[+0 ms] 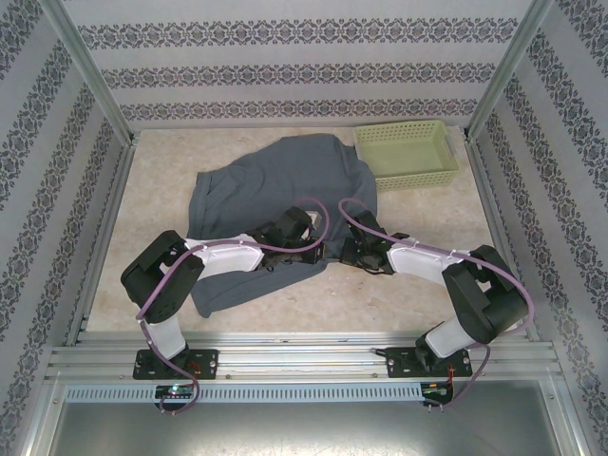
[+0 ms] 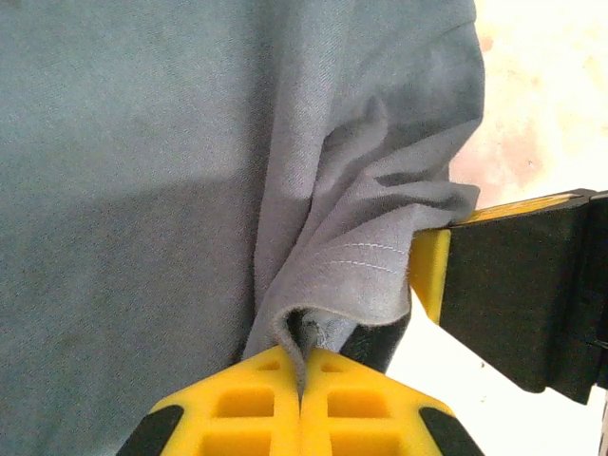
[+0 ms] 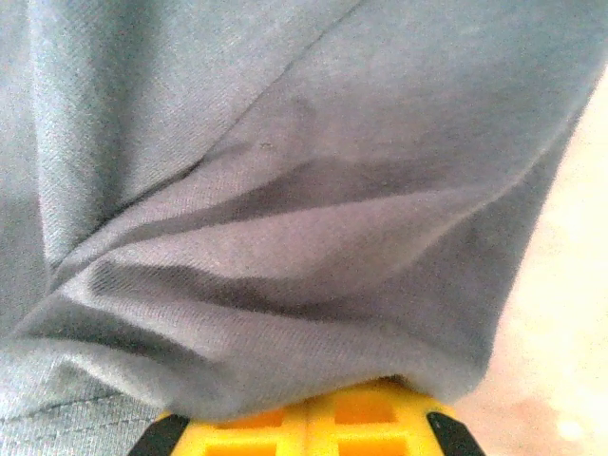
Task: Fold the inside-out t-shirt
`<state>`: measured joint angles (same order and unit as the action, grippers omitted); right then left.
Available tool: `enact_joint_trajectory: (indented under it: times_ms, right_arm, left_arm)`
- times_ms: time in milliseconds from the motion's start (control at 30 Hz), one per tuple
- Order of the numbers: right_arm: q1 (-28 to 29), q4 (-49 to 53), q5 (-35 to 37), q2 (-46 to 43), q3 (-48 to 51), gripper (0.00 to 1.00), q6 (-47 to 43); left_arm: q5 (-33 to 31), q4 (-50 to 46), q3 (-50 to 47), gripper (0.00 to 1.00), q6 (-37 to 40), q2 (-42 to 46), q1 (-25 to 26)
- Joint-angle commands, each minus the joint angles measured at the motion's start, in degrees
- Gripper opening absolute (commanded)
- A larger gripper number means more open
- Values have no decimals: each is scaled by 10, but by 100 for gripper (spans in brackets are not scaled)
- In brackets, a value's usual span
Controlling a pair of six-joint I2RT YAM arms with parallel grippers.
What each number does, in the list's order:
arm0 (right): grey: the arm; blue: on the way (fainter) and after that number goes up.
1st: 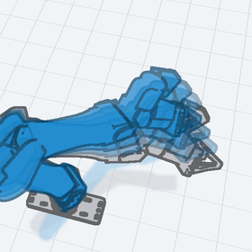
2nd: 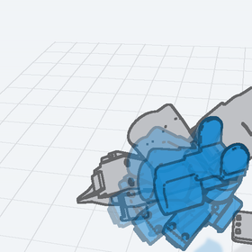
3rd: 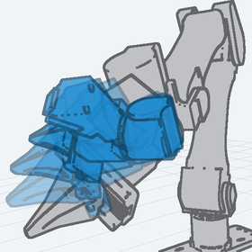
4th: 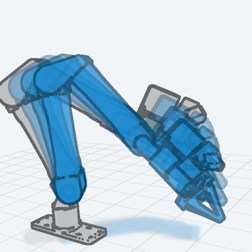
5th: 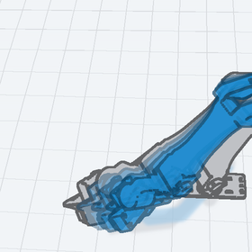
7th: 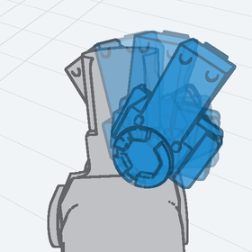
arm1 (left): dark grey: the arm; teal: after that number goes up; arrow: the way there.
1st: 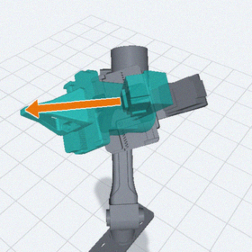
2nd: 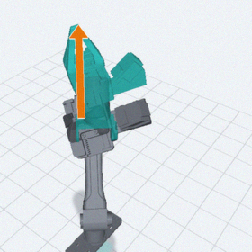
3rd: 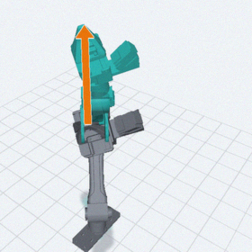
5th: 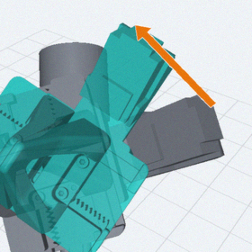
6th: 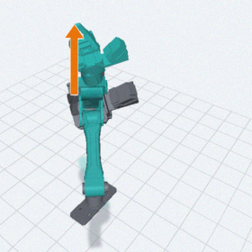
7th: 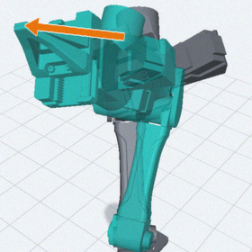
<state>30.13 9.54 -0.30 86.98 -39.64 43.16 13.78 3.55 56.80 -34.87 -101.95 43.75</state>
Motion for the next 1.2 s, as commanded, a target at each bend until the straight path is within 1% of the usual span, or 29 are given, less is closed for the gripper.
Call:
enact_joint_trajectory:
  times_ms: [0, 33, 133, 267, 433, 533, 633, 733, 800, 867, 1000, 1133, 1167]
  right_arm:
    - [1, 35, 43, -38, -6, 0, -15]
    - [2, 43, 50, -47, -6, 0, -17]
    - [5, 77, 71, -73, -4, 0, -24]
    - [7, 127, 88, -118, 8, 0, -31]
    - [4, 181, 104, -188, 28, 0, -33]
    - [-7, 206, 100, -222, 40, 0, -35]
    - [-25, 227, 94, -251, 51, 0, -37]
    - [-53, 274, 103, -276, 55, 0, -34]
    - [-83, 310, 113, -296, 57, 0, -29]
    - [-118, 324, 113, -317, 66, 0, -23]
    - [-183, 321, 82, -338, 83, 0, -23]
    - [-207, 328, 79, -324, 79, 0, -19]
    - [-212, 338, 87, -321, 74, 2, -14]
  left_arm:
    - [9, 20, -4, 0, -5, 2, -7]
    - [10, 20, -4, 0, -4, 1, -7]
    - [21, 26, -3, 5, -2, -2, -8]
    - [49, 38, -1, 18, 4, -2, -7]
    - [75, 61, -15, 37, 30, 19, 0]
    - [73, 69, -33, 47, 46, 40, 1]
    - [49, 71, -55, 56, 50, 58, -4]
    - [28, 44, -66, 59, 45, 61, -22]
    - [17, 46, -89, 62, 37, 74, -35]
    - [5, 46, -114, 66, 30, 92, -46]
    - [-62, -36, -133, 69, 14, 115, -74]
    - [-90, -53, -196, 70, -25, 153, -123]
    - [-91, -54, -213, 70, -32, 162, -138]
